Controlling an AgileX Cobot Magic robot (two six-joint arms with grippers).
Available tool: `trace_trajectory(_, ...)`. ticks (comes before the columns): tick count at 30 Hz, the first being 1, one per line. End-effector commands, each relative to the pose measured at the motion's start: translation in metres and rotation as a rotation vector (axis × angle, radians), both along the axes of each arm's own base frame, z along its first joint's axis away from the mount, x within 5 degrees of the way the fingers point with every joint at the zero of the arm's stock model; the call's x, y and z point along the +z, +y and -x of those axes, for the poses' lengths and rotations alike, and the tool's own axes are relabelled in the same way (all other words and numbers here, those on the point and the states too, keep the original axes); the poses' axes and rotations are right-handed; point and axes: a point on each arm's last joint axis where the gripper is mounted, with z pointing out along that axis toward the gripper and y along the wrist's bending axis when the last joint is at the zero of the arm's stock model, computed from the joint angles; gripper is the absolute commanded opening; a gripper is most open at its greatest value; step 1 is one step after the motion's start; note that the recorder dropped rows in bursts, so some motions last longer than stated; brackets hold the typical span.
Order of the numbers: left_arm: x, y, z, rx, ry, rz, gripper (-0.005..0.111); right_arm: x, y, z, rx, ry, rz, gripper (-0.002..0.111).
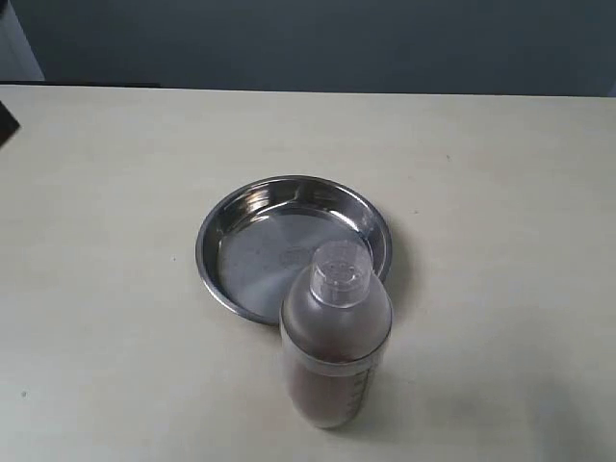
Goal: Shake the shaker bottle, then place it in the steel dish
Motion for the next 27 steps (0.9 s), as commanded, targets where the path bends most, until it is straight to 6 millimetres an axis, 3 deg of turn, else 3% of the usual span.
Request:
trace_trajectory(1,-0.018,-0.013,-0.012,-0.146,0.1,-0.021,0.0,0.001,0.0,0.0,0.002,-0.014,0.001,-0.001)
trace_trajectory(8,-0.057,-0.026,0.016,-0.321,0.058,-0.004,0.0,0.001,0.0,0.0,0.002,-0.014,0.001,-0.001)
trace_trajectory(13,-0.09,-0.024,0.035,-0.302,0.136,0.005,0.0,0.001,0.0,0.0,0.002,-0.014,0.001,-0.001)
trace_trajectory(20,-0.105,-0.033,0.048,-0.426,0.202,-0.076,0.002,0.001,0.0,0.0,0.002,-0.014,0.001,-0.001)
trace_trajectory(23,-0.107,-0.037,0.052,-0.486,0.202,-0.129,0.019,0.001,0.0,0.0,0.002,-0.014,0.001,-0.001)
trace_trajectory(24,-0.105,-0.04,0.055,-0.524,0.176,-0.129,0.035,0.001,0.0,0.0,0.002,-0.014,0.001,-0.001)
trace_trajectory(27,-0.098,-0.043,0.058,-0.573,0.113,-0.092,0.063,0.001,0.0,0.0,0.002,-0.014,0.001,-0.001)
